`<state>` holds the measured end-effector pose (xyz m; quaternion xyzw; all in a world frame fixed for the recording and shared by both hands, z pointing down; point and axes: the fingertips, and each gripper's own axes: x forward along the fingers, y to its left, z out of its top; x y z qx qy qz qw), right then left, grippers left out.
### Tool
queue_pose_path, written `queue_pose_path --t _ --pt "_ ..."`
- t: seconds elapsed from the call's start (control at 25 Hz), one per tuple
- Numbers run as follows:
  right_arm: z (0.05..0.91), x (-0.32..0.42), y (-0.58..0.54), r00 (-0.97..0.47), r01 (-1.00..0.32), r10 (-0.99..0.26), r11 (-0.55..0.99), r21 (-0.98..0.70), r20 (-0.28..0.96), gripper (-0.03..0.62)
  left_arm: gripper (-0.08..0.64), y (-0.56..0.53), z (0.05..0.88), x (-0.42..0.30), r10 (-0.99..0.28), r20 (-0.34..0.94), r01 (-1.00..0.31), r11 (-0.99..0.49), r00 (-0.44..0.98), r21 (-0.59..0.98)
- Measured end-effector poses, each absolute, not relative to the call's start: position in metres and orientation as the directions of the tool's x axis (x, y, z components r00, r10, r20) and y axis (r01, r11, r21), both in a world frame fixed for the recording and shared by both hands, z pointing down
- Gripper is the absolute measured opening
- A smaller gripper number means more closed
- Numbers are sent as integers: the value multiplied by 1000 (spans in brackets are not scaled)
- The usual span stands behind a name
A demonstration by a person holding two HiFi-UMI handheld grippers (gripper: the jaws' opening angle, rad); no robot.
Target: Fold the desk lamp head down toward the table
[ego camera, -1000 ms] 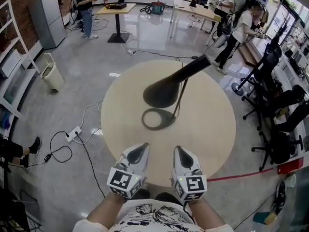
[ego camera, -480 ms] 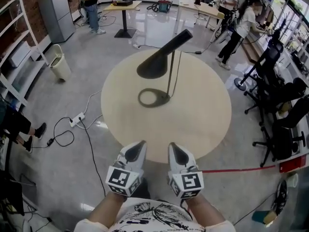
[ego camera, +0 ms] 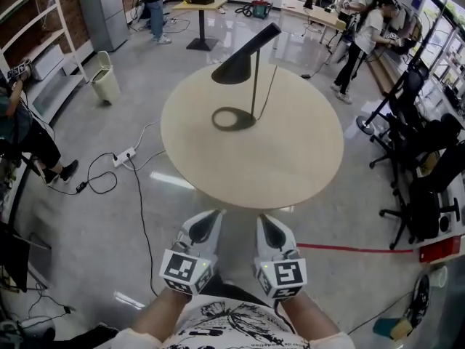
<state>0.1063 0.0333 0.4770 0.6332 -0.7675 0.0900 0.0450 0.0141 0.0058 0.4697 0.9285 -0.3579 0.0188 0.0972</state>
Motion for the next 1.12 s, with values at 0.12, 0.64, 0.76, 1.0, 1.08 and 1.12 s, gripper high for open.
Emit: queue_pose_path --t 0.12,0.64,0.76,1.0,1.08,1.12 --pt "476 109 58 -198 -979 -965 185 -88 172 9 4 34 466 16 -658 98 -665 -732 746 150" --pt "465 98 100 -201 -976 -970 186 -117 138 9 3 70 436 -3 -687 12 -682 -719 727 133" --pt "463 89 104 -203 -976 -970 190 -106 131 9 3 77 433 -15 -686 -6 -677 -720 728 150" --pt "460 77 122 -198 -978 -971 187 -91 133 9 4 90 433 -31 -685 -8 -675 -720 729 163" --pt "458 74 126 -202 -979 -970 193 -71 136 9 3 91 430 -34 -682 -15 -671 -724 732 163" --pt "456 73 128 -203 -979 -970 196 -59 135 9 3 92 430 -34 -679 -17 -668 -726 734 165"
